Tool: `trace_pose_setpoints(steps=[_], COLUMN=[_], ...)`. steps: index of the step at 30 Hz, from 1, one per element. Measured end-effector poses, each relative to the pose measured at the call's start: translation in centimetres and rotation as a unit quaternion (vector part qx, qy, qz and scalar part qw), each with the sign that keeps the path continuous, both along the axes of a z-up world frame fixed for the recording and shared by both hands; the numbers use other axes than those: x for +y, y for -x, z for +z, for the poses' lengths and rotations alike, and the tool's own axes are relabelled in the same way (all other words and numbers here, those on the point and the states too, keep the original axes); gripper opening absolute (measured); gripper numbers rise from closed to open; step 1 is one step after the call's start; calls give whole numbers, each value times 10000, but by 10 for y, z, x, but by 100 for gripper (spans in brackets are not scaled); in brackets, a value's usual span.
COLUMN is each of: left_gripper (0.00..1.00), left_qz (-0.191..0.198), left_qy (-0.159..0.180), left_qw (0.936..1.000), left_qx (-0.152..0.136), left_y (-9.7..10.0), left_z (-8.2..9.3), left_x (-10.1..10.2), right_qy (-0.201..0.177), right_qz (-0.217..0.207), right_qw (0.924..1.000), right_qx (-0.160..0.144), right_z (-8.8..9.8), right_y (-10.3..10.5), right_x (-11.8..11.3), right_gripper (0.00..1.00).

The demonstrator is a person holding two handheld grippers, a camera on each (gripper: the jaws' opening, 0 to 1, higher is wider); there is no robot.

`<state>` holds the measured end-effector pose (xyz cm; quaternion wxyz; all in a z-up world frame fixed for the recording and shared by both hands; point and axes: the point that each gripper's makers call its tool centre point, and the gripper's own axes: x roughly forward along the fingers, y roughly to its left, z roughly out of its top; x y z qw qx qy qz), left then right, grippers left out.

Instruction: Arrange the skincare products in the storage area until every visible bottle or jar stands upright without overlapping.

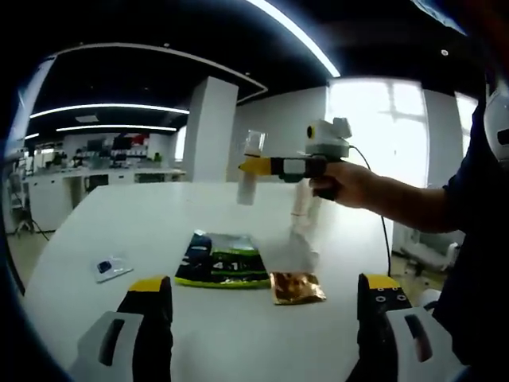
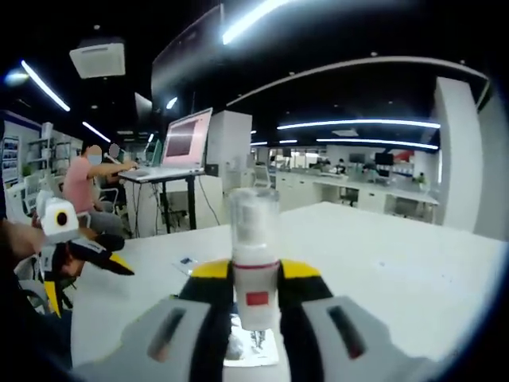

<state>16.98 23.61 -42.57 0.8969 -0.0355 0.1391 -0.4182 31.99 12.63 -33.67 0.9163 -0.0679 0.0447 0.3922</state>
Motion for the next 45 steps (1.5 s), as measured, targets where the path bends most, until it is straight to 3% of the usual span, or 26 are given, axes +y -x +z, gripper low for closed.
trace_pose_setpoints(steps=[4,9,18,21,25,32,38,45], left_gripper=[99,99,99,99,99,99,98,98], left_qz=[-73,-118,-204,-264,-301,-390,-414,-432], left_qy=[118,140,132,170,159,153,165,132], left_qw=[9998,9997,9995,9994,9993,9990,9989,9989], left_qx=[-166,-131,-199,-158,-132,-138,-120,-104], left_y=[1,0,0,1,2,0,-1,-2], left_z=[5,5,7,7,5,6,6,6], left_x=[-6,-11,-18,-22,-24,-28,-29,-29], right_qy=[40,196,-94,103,-163,-222,-377,-103], right_qz=[-64,-164,-304,-257,-269,-322,-536,-771], right_qw=[10000,9996,9995,9995,9995,9992,9978,9968], right_qx=[2,-127,-32,-175,-40,73,76,-156], right_z=[-2,-4,0,0,-1,-9,-5,2], right_y=[11,24,38,44,49,60,55,65], right_x=[-6,-14,-31,-37,-45,-50,-67,-76], right_gripper=[21,21,21,21,21,21,21,20])
